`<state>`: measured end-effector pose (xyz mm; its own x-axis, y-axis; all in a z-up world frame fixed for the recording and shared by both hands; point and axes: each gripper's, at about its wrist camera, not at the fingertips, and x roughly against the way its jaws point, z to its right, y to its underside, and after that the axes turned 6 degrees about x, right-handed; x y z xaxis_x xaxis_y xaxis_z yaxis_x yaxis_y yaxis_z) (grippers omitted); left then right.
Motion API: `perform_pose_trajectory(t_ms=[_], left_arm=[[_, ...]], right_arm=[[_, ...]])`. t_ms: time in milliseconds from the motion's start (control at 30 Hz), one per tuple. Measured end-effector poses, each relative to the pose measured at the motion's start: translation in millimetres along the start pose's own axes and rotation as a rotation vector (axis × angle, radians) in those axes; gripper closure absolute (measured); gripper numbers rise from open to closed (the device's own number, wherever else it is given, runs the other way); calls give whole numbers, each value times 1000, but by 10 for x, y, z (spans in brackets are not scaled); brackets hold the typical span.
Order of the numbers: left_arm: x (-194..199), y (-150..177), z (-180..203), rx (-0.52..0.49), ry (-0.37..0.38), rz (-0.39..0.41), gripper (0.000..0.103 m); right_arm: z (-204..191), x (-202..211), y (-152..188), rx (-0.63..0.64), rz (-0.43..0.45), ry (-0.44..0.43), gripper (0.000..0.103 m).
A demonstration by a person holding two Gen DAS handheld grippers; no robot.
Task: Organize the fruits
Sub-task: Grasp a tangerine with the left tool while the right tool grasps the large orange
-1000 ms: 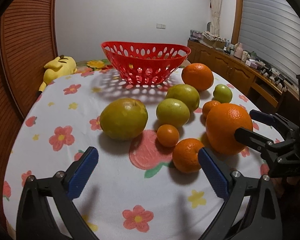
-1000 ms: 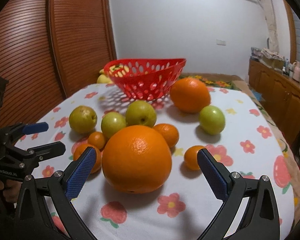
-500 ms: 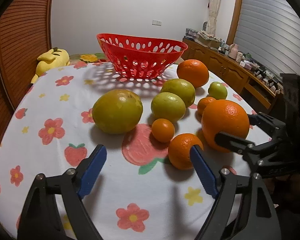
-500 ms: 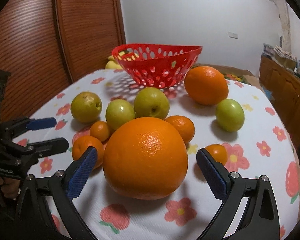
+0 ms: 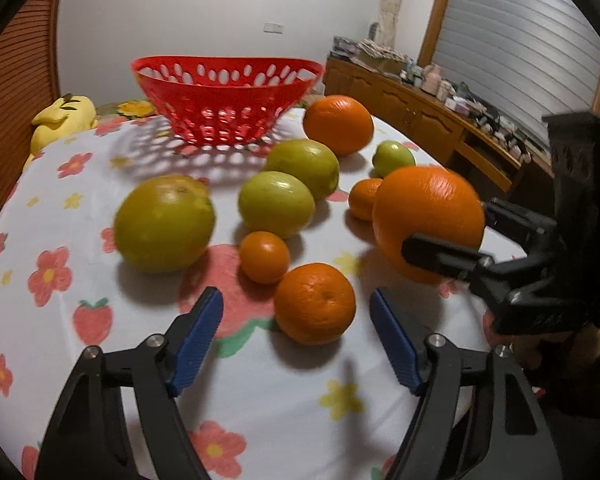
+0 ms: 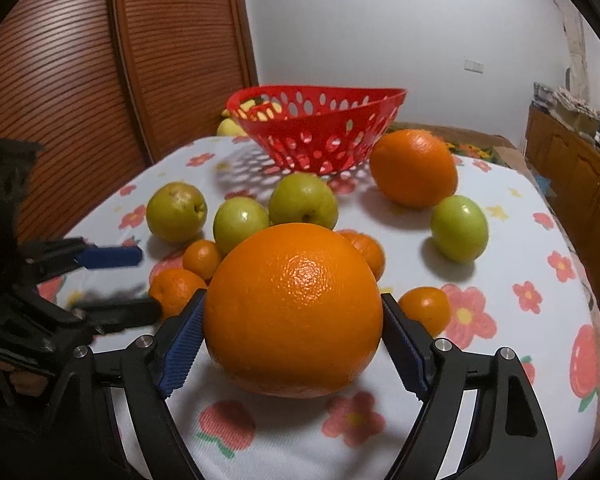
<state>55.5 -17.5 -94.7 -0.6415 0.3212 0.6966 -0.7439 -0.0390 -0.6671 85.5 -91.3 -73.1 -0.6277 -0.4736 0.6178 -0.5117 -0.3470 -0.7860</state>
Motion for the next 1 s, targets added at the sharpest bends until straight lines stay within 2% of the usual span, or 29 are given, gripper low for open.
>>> perform_pose_trajectory(t_ms=[133,333,367,433,633,1000], left_arm=[[-110,-29,27,-13,-5,-30,36],[-213,-32,23,-13,-8,-60,40],[-218,-32,23,-15,-8,-62,43],[-211,-28,28,-12,30,-62,58],[-121,-65,40,-7,33,-36,59],[210,-371,-92,5,15,77,59]], right_arm=[[75,89,-24,-10,14,4,19],[186,197,-22,-21,30,15,19],[207,206,-17,-23,31,18,19],[231,213,-7,-29,28,22,19],[258,214,2,-32,24,20,19],[248,282,-159,-7,42,12,19]])
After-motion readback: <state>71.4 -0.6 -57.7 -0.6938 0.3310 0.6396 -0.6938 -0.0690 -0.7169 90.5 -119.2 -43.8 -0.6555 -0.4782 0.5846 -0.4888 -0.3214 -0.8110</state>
